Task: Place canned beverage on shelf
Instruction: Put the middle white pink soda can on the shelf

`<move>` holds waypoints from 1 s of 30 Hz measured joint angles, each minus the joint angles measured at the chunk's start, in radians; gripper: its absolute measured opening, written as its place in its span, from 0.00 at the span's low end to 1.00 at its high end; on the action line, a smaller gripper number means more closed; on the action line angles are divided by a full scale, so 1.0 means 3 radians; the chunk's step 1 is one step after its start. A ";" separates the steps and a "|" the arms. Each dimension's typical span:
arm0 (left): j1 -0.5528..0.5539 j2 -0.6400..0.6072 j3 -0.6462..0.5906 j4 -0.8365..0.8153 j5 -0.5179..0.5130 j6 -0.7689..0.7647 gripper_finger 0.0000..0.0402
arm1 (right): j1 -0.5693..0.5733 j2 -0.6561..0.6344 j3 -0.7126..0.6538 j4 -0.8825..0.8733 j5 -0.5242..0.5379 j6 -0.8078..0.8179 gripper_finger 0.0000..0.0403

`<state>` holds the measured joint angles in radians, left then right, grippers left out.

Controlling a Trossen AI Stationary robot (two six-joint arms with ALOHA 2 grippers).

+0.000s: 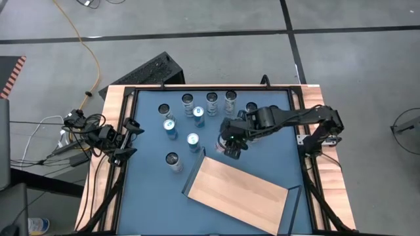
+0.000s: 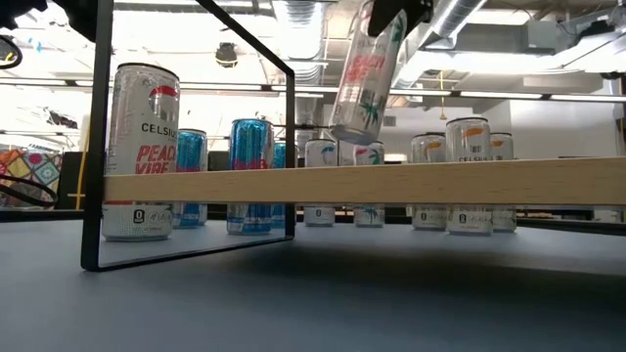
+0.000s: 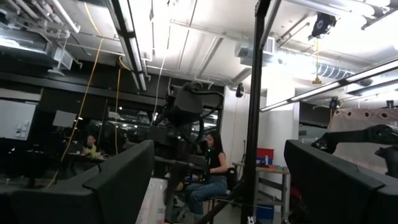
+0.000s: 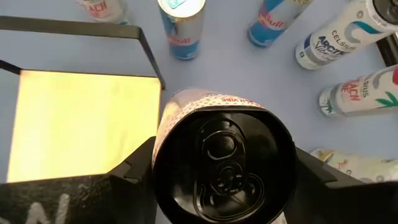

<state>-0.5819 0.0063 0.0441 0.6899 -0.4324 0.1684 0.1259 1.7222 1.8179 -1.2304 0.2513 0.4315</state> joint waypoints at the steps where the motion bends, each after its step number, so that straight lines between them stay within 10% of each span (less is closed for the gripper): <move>1: 0.0001 0.0000 0.0000 0.0000 -0.0001 0.0000 0.87 | 0.0023 -0.0001 0.0000 0.0001 -0.0010 0.0037 0.57; 8: 0.0000 0.0000 0.0000 0.0000 -0.0003 0.0000 0.87 | 0.0064 0.0100 0.0283 -0.0023 -0.0074 0.0111 0.57; 17: 0.0000 0.0001 -0.0001 -0.0001 -0.0003 -0.0052 0.87 | 0.0178 0.1099 0.1803 -0.1134 -0.0135 -0.0176 0.58; 30: 0.0000 -0.0005 -0.0003 -0.0044 -0.0006 -0.0065 0.87 | 0.0271 0.1052 0.1606 -0.1034 -0.0056 0.0213 0.58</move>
<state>-0.5819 0.0048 0.0433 0.6767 -0.4343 0.1490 0.2071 2.0378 2.2999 -1.5406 0.2345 0.4953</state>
